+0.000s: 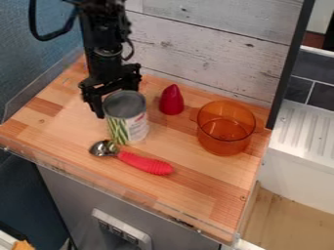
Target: Move the can to the lower right corner of the table
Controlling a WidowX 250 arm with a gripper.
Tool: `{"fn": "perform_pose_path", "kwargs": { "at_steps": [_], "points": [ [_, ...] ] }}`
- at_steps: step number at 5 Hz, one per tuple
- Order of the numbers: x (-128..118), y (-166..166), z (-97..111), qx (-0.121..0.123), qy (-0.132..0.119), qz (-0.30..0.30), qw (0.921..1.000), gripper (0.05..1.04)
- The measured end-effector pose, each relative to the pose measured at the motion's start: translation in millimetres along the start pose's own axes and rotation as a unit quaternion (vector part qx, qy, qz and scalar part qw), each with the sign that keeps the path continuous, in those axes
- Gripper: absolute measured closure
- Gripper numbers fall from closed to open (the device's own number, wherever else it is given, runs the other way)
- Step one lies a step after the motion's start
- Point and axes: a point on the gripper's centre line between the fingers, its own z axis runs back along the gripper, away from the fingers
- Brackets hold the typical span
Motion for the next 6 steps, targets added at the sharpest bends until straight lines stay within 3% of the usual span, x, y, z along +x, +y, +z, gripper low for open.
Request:
{"fn": "perform_pose_path", "kwargs": {
  "at_steps": [3,6],
  "points": [
    [-44,-25,7,-0.012,0.007,-0.008,0.9999,0.084],
    [-86,-36,17,-0.029,0.031,-0.057,0.9975,0.084]
  ]
}}
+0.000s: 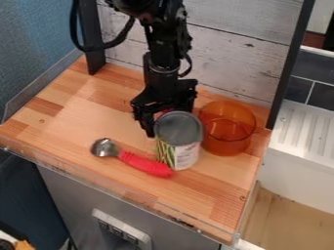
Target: Move the can to the lower right corner of the table
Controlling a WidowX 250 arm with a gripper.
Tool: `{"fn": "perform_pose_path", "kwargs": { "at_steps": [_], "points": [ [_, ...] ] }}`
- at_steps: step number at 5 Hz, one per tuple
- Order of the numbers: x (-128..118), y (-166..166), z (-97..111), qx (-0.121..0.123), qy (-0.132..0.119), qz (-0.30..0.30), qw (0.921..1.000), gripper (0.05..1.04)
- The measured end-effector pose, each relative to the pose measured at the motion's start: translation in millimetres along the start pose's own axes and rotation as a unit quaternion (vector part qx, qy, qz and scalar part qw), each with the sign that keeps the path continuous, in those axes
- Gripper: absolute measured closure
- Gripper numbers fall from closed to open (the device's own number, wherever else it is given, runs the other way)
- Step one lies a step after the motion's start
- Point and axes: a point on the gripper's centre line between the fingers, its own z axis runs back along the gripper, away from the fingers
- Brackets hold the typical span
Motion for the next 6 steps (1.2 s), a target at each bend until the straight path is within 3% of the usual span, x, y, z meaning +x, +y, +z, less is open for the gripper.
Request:
{"fn": "perform_pose_path", "kwargs": {
  "at_steps": [1,3,5,6],
  "points": [
    [-16,0,-5,0.007,0.014,-0.020,0.9997,0.084],
    [-37,5,-3,0.013,0.017,-0.046,0.9987,0.084],
    [-45,5,7,0.004,0.016,-0.052,0.9985,0.084],
    [-40,4,21,-0.012,0.005,-0.037,0.9992,0.084]
  ]
}}
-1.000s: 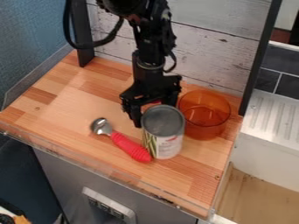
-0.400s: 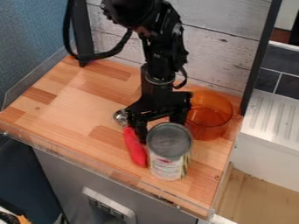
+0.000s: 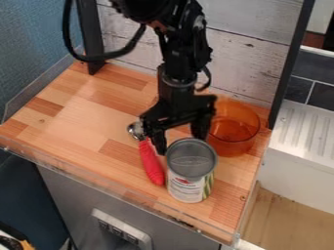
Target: Move the can to the lower right corner of the table
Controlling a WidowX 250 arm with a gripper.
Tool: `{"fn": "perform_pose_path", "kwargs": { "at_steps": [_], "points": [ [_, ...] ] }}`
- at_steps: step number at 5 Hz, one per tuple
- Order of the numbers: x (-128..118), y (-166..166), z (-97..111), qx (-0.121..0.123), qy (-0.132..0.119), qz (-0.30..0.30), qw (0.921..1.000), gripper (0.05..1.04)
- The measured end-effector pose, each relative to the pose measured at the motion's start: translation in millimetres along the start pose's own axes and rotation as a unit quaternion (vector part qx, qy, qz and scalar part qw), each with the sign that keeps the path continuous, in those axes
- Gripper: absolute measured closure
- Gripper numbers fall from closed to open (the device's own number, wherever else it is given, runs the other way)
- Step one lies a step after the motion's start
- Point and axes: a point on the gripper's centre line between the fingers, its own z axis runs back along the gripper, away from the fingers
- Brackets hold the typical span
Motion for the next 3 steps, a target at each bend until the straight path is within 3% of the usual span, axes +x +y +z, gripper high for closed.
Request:
{"fn": "perform_pose_path", "kwargs": {
  "at_steps": [1,2,3],
  "points": [
    [10,5,19,-0.017,-0.010,0.025,0.9995,0.084],
    [19,3,49,-0.055,-0.016,0.042,0.9975,0.084],
    [26,7,64,-0.076,-0.032,0.035,0.9960,0.084]
  ]
}}
